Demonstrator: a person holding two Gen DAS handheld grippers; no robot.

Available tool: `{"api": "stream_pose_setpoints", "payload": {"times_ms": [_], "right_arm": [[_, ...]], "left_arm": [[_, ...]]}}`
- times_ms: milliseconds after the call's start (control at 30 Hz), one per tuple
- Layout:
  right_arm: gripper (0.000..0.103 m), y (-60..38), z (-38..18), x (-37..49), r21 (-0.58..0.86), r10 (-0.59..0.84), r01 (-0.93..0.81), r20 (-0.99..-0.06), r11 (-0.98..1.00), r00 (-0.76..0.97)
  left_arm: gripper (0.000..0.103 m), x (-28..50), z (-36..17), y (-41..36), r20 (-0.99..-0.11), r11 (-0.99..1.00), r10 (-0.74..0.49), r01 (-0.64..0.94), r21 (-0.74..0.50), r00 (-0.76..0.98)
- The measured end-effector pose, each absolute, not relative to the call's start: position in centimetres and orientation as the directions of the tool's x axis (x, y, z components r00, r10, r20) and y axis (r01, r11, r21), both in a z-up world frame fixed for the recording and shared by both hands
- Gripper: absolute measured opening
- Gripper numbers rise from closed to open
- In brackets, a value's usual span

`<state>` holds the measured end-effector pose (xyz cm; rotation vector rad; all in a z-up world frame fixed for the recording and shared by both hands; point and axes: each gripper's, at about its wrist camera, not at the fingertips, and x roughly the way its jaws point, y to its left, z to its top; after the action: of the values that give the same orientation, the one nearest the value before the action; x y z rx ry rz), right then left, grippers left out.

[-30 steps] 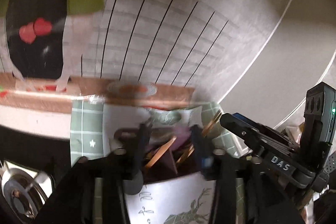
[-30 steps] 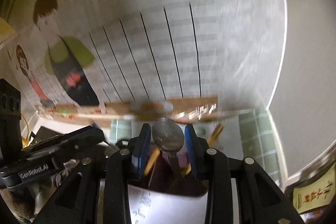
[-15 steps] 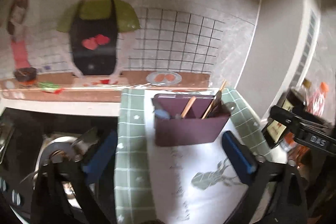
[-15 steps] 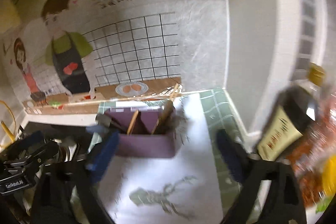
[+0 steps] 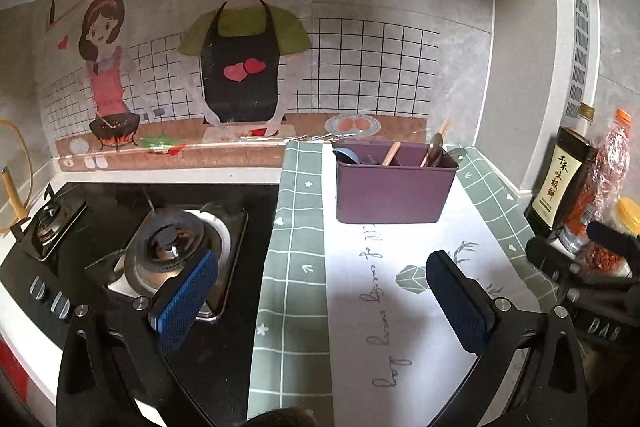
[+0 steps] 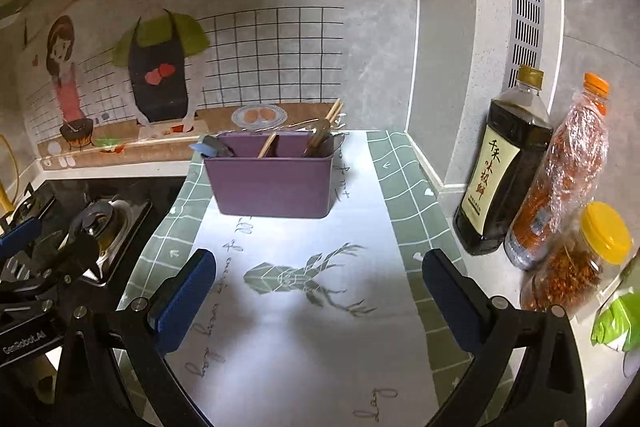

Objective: Organize utensils

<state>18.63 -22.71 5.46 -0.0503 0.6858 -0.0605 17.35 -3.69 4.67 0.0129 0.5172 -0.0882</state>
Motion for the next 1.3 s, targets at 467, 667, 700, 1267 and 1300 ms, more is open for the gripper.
{"api": "stream_pose_setpoints", "payload": {"times_ms": [467, 667, 700, 1267, 1300], "right_arm": [[0.103, -22.2, 5.5, 17.1, -0.095, -0.078, 0.024, -0.613, 0.995, 0.786], [0.103, -22.4, 5.4, 17.2, -0.089, -0.079, 0.031, -0.619, 0.996, 0.781], [0.103, -22.4, 5.4, 17.1, -0.087, -0.079, 0.032, -0.618, 0.996, 0.782], [0.103, -22.5, 5.2, 17.2, -0.082, -0.077, 0.032, -0.63, 0.996, 0.773], [0.103, -22.5, 5.2, 17.2, -0.081, -0.076, 0.032, -0.63, 0.996, 0.773]], "left_arm": [[0.103, 16.7, 4.7, -3.9, -0.509, 0.996, -0.07, 0.085, 0.006, 0.858], [0.103, 16.7, 4.6, -3.7, -0.518, 0.995, -0.086, 0.101, 0.0, 0.851], [0.103, 16.8, 4.6, -3.7, -0.52, 0.994, -0.09, 0.105, 0.001, 0.849], [0.103, 17.0, 4.4, -3.8, -0.535, 0.992, -0.105, 0.124, 0.0, 0.838], [0.103, 17.0, 4.4, -3.9, -0.535, 0.992, -0.104, 0.122, -0.001, 0.838]]}}
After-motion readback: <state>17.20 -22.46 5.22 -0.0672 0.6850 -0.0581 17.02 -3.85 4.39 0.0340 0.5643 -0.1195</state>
